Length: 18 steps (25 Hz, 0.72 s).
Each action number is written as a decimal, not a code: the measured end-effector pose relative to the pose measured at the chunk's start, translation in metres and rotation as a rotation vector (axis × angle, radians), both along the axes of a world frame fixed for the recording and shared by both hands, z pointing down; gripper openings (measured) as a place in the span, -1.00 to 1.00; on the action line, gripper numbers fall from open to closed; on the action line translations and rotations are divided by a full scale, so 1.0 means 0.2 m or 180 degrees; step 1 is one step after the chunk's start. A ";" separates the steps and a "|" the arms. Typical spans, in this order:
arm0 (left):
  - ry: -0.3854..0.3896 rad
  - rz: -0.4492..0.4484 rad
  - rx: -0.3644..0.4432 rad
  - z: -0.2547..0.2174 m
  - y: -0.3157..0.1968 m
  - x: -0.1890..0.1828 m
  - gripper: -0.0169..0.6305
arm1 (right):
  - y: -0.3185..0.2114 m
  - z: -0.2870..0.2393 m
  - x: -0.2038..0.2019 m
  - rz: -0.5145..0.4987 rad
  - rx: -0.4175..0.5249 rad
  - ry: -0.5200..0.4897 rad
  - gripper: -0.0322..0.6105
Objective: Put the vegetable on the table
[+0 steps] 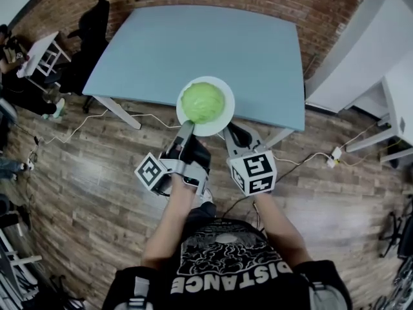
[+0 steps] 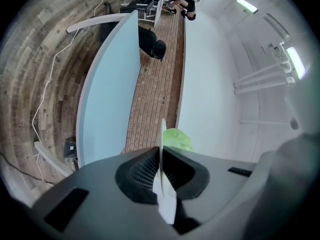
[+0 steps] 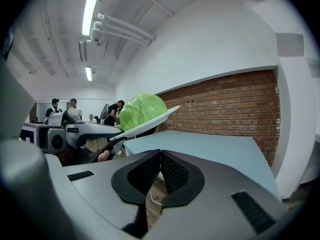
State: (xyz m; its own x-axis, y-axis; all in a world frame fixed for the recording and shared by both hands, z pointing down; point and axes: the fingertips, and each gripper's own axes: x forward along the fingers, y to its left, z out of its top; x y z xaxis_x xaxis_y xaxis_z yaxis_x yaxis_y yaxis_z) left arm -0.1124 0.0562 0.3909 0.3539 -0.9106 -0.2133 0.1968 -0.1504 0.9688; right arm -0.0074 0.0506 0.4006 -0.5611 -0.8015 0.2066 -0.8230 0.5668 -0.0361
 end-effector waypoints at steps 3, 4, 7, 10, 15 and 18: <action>0.0002 0.0032 -0.0009 -0.01 -0.11 -0.07 -0.91 | -0.10 -0.01 -0.06 0.0041 -0.0022 0.0021 -0.87; 0.0006 0.0041 -0.0017 -0.02 -0.15 -0.10 -0.91 | -0.14 -0.01 -0.09 0.0052 -0.0028 0.0030 -0.87; 0.0020 0.0069 -0.0022 -0.01 -0.22 -0.16 -0.91 | -0.21 -0.01 -0.15 0.0077 -0.0038 0.0051 -0.87; 0.0028 0.0103 -0.0024 -0.01 -0.26 -0.21 -0.91 | -0.25 -0.01 -0.20 0.0100 -0.0042 0.0058 -0.87; 0.0069 0.0160 -0.0031 -0.01 -0.30 -0.28 -0.91 | -0.30 -0.02 -0.29 0.0132 -0.0033 0.0070 -0.87; 0.0089 0.0185 -0.0020 -0.01 -0.32 -0.31 -0.91 | -0.31 -0.02 -0.31 0.0154 -0.0024 0.0092 -0.87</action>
State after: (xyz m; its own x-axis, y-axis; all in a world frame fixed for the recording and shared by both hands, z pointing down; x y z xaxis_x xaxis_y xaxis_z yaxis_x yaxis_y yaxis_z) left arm -0.1739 -0.0081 0.3898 0.4002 -0.8901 -0.2183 0.2319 -0.1321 0.9637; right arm -0.0704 -0.0111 0.3958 -0.5153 -0.8260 0.2284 -0.8503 0.5261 -0.0160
